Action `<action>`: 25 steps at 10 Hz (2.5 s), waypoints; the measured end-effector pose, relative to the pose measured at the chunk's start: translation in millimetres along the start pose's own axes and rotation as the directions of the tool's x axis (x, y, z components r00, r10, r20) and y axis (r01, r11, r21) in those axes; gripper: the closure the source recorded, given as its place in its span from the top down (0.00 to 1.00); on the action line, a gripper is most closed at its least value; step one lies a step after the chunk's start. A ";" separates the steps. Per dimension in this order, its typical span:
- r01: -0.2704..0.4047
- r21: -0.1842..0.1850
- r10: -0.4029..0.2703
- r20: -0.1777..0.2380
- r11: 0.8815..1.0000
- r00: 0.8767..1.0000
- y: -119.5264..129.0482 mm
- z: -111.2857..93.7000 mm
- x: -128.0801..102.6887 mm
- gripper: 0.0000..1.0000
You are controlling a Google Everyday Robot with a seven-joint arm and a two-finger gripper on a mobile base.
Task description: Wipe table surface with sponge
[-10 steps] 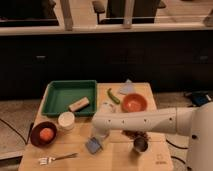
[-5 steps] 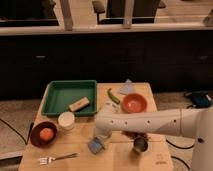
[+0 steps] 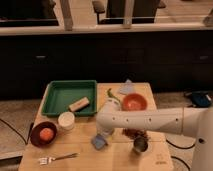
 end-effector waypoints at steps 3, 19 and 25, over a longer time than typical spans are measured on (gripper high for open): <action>0.097 0.019 -0.097 0.015 0.995 0.995 -32.4 -4.0 -15.9 0.00; 0.149 -0.009 -0.148 0.042 0.989 0.988 -15.1 4.0 3.6 0.00; 0.322 0.007 -0.321 0.066 0.947 0.945 -48.5 4.0 -54.2 0.00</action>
